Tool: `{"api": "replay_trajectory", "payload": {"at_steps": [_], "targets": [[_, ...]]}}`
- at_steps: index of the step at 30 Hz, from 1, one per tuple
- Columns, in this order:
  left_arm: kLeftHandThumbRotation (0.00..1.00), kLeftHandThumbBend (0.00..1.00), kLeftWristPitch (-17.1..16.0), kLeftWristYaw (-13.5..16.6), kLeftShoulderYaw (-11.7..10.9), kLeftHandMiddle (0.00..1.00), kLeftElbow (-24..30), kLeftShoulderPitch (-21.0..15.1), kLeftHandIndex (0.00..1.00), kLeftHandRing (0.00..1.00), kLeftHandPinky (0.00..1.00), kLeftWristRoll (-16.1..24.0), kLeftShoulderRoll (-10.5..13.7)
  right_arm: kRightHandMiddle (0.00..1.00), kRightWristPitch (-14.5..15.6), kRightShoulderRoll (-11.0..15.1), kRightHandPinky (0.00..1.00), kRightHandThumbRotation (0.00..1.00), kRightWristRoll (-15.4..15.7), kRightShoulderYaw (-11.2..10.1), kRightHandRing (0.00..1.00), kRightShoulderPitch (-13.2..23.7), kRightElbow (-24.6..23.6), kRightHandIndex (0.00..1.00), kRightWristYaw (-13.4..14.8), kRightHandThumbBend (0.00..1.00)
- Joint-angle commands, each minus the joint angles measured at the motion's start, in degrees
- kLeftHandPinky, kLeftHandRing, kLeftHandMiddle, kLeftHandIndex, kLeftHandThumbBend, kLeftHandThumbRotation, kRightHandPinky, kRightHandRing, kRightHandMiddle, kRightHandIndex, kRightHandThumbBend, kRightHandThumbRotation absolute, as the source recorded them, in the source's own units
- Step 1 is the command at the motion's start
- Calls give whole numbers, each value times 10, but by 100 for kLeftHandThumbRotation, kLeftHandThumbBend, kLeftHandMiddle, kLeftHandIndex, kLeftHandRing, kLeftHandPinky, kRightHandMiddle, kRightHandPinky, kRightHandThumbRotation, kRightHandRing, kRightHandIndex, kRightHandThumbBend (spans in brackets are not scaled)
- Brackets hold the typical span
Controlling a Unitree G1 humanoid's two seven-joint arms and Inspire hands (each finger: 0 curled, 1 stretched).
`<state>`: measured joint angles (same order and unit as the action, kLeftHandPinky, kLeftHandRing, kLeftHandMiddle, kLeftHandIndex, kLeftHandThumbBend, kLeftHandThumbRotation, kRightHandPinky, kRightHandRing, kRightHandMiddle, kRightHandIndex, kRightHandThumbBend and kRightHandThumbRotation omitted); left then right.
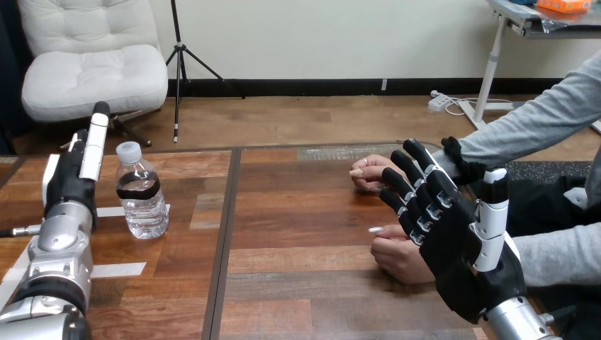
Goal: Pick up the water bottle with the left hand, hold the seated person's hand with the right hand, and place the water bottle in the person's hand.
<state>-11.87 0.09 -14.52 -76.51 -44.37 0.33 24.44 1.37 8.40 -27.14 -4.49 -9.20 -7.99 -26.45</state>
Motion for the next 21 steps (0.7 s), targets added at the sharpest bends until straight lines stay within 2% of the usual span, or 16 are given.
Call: {"api": "replay_trajectory", "payload": {"at_steps": [1, 11, 21], "targets": [[100, 71, -11, 1, -2, 100, 6, -8, 100, 100, 100, -2, -5, 100, -12, -7, 100, 100, -8, -4, 100, 21, -27, 100, -2, 95], [100, 67, -6, 9, -2, 100, 8, -6, 100, 100, 100, -2, -12, 100, -11, -7, 100, 100, -10, -4, 100, 20, -27, 100, -5, 94], [100, 64, 1, -2, -5, 100, 7, -2, 100, 100, 100, -9, -16, 100, -13, -7, 100, 100, -10, -4, 100, 20, -26, 100, -7, 95]]}}
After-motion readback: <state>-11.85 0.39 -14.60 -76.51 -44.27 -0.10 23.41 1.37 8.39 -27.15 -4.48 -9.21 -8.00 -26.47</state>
